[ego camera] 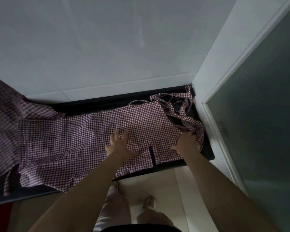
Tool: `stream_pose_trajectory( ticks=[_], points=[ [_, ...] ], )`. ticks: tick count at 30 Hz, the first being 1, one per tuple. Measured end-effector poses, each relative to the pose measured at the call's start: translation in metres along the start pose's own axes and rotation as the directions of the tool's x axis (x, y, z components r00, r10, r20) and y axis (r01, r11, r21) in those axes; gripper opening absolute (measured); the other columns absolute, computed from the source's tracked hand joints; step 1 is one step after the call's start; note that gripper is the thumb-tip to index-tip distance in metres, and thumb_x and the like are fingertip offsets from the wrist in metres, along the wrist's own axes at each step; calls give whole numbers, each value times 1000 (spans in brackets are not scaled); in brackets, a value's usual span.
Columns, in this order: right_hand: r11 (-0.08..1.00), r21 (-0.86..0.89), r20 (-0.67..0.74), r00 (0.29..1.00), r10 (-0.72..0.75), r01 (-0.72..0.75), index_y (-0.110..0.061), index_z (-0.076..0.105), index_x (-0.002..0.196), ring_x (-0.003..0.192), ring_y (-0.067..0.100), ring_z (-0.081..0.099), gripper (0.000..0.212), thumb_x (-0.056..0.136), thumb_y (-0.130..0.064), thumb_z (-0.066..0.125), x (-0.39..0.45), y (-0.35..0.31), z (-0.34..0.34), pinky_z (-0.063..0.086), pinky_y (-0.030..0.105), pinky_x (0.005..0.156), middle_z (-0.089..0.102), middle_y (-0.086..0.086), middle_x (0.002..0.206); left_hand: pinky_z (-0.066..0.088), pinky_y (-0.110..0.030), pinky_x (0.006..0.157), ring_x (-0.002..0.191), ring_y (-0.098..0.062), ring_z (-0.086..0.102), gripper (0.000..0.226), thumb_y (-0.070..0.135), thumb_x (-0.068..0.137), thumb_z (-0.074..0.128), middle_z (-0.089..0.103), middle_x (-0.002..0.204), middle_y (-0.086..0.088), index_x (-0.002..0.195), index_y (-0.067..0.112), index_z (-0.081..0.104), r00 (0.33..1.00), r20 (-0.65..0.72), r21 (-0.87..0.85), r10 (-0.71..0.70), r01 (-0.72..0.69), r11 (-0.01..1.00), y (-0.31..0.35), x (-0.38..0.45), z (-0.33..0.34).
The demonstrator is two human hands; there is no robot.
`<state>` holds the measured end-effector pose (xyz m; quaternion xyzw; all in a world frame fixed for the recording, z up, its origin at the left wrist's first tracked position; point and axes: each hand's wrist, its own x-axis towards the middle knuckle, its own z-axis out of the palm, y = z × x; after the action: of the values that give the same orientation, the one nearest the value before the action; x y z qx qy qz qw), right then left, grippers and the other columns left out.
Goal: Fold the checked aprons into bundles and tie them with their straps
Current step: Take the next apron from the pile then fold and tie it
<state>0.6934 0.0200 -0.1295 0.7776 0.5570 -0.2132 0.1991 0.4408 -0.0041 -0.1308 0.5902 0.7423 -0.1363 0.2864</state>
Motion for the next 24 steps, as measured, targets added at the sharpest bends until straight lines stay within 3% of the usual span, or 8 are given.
stream_pose_trajectory(
  ticks=[2, 4, 7, 9, 11, 16, 18, 24],
  points=[
    [992, -121, -237, 971, -7, -23, 1, 36, 145, 137, 40, 33, 54, 99, -24, 48, -5, -10, -3, 42, 46, 105, 33, 24, 150, 21, -64, 115, 149, -43, -7, 122, 75, 70, 67, -15, 163, -14, 156, 29, -5, 993, -75, -13, -96, 96, 995, -2, -7, 5],
    [961, -183, -442, 856, -267, 206, -8, 48, 135, 126, 34, 43, 40, 96, -15, 45, -8, -20, 1, 46, 43, 95, 46, 17, 139, 20, -67, 114, 147, -49, -5, 125, 79, 67, 65, -15, 162, -18, 156, 27, -7, 980, -63, -40, -189, 187, 982, -3, -12, 11],
    [796, 7, -221, 778, -589, 605, -25, 34, 150, 138, 32, 33, 64, 91, -31, 60, -15, -37, 9, 40, 47, 106, 33, 11, 153, 23, -63, 113, 146, -48, 4, 116, 80, 69, 63, -5, 164, -13, 155, 34, 1, 992, -7, -49, -126, 125, 991, -6, -15, 17],
    [802, 19, -62, 801, -595, 597, -33, 28, 153, 145, 29, 25, 67, 93, -46, 56, -20, -49, 21, 33, 48, 114, 21, 4, 162, 29, -55, 111, 144, -39, 23, 92, 69, 81, 59, 18, 161, -9, 154, 33, 16, 996, -89, -96, -13, 5, 995, -16, -17, 9],
    [855, -48, -87, 850, -519, 517, -30, 31, 149, 142, 28, 30, 58, 96, -47, 48, -19, -54, 27, 34, 48, 112, 26, 1, 159, 34, -49, 108, 135, -30, 39, 70, 53, 90, 56, 39, 150, -6, 151, 28, 30, 978, -206, -165, 30, -65, 984, -33, -18, -3],
    [978, -102, -207, 958, -200, 182, -7, 47, 132, 125, 30, 47, 43, 95, -28, 47, -17, -69, 16, 41, 46, 105, 50, 12, 137, 29, -48, 109, 129, -29, 36, 51, 28, 87, 58, 42, 140, -8, 136, 20, 49, 884, -383, -293, -268, 159, 943, -110, -22, -22],
    [972, -120, -255, 940, -226, 201, -4, 49, 129, 126, 32, 45, 42, 92, -24, 50, -21, -94, 14, 40, 46, 105, 51, 16, 136, 28, -49, 108, 129, -32, 33, 53, 25, 82, 60, 39, 141, -11, 133, 15, 47, 819, -408, -367, -403, 257, 894, -146, -22, -30],
    [804, 46, -228, 790, -569, 592, -5, 58, 97, 99, 26, 54, 14, 91, -18, 56, -75, -240, 29, 43, 33, 77, 58, 9, 105, 35, -48, 106, 127, -36, 44, 74, 40, 79, 60, 46, 139, -15, 140, 8, 35, 750, 41, -676, -660, 507, 534, -237, -9, -50]
  ],
)
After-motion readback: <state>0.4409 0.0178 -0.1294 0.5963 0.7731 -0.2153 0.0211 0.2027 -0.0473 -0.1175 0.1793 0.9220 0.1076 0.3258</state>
